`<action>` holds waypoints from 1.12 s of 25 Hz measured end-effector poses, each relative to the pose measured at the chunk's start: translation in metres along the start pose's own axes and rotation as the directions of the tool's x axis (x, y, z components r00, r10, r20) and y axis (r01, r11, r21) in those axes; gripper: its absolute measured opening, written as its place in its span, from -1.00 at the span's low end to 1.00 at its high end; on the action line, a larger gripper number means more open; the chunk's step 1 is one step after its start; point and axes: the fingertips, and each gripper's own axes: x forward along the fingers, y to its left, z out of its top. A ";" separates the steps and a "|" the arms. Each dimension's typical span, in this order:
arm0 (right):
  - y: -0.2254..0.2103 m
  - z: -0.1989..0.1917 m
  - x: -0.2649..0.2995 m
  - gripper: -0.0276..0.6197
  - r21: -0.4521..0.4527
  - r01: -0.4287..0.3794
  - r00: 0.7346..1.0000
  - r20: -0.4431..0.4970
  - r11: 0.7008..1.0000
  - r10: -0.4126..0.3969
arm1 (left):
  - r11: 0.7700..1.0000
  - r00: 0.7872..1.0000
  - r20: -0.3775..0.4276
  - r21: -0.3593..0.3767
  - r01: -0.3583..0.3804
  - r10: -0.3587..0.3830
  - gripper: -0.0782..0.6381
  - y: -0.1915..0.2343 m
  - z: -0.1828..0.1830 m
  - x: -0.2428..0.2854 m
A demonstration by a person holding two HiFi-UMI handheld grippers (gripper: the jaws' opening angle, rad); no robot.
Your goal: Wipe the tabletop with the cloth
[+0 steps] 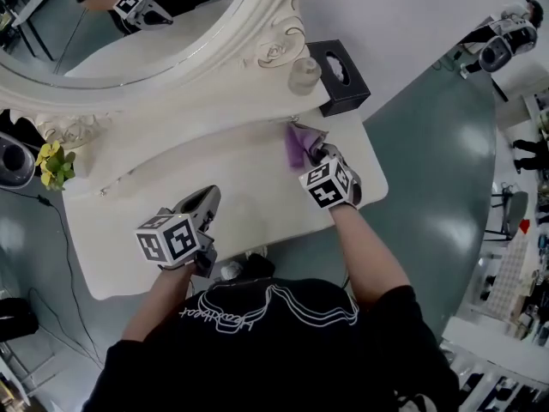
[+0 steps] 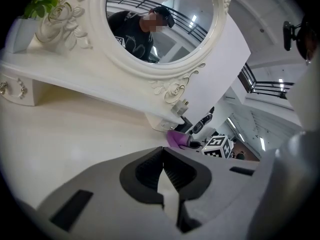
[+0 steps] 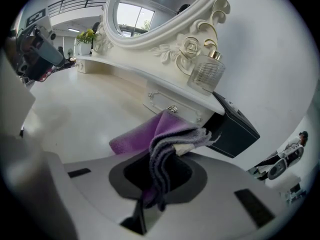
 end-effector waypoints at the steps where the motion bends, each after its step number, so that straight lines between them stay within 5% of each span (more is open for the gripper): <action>1: -0.002 -0.004 -0.001 -0.75 0.002 0.005 1.000 -0.003 1.000 -0.005 | 1.000 1.000 0.002 -0.002 0.008 -0.008 -0.77 -0.002 0.000 0.001; 28: -0.124 -0.092 -0.019 -0.75 0.114 0.231 0.962 -0.175 0.966 -0.209 | 0.999 0.999 -0.040 0.049 0.015 -0.013 -0.77 0.000 0.020 0.017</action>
